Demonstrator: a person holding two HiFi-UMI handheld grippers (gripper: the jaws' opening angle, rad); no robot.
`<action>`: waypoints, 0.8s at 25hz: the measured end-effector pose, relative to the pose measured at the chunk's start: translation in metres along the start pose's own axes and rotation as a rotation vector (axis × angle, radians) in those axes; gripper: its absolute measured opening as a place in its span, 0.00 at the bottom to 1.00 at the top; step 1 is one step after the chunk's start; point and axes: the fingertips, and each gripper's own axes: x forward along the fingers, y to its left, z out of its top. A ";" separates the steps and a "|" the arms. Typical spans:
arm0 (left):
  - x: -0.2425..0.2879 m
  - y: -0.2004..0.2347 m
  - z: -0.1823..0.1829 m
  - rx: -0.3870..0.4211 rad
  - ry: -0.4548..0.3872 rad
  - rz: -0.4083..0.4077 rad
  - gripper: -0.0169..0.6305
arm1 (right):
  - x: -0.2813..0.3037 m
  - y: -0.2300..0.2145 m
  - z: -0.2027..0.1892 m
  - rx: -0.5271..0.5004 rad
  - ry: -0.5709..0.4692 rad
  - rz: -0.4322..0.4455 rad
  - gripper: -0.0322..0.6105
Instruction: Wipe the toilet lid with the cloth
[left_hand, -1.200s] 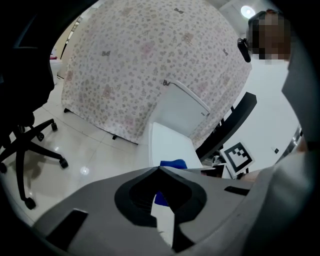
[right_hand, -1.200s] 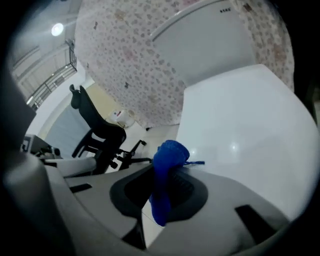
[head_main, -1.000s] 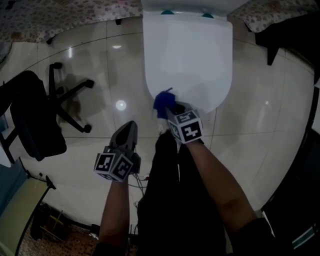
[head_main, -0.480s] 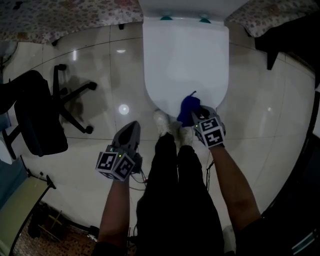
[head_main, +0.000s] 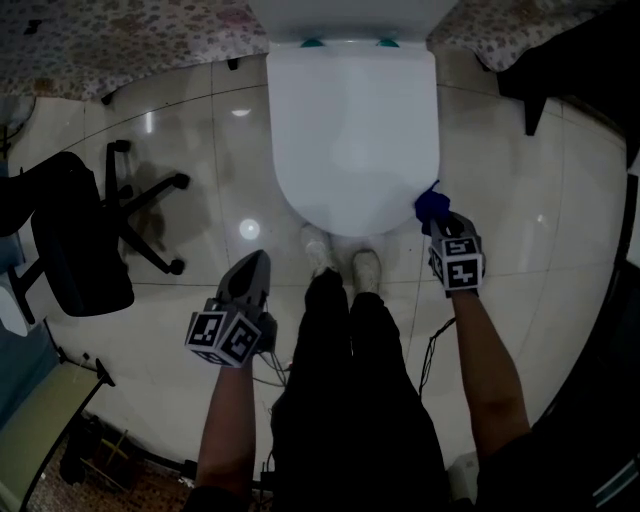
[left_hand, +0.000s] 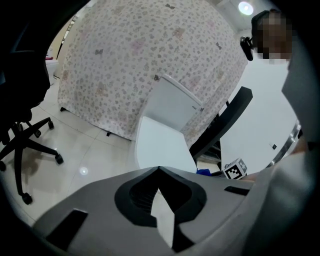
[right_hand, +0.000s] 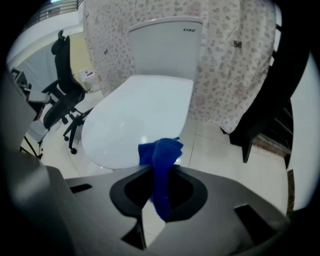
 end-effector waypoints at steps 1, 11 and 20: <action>-0.003 -0.004 0.007 0.011 -0.019 -0.008 0.01 | -0.010 -0.007 0.005 0.015 -0.031 -0.009 0.13; -0.112 -0.085 0.164 0.119 -0.290 -0.010 0.01 | -0.255 -0.046 0.124 0.076 -0.556 -0.034 0.13; 0.016 0.038 -0.027 0.212 -0.589 0.006 0.01 | -0.059 -0.112 0.011 0.093 -0.983 -0.069 0.13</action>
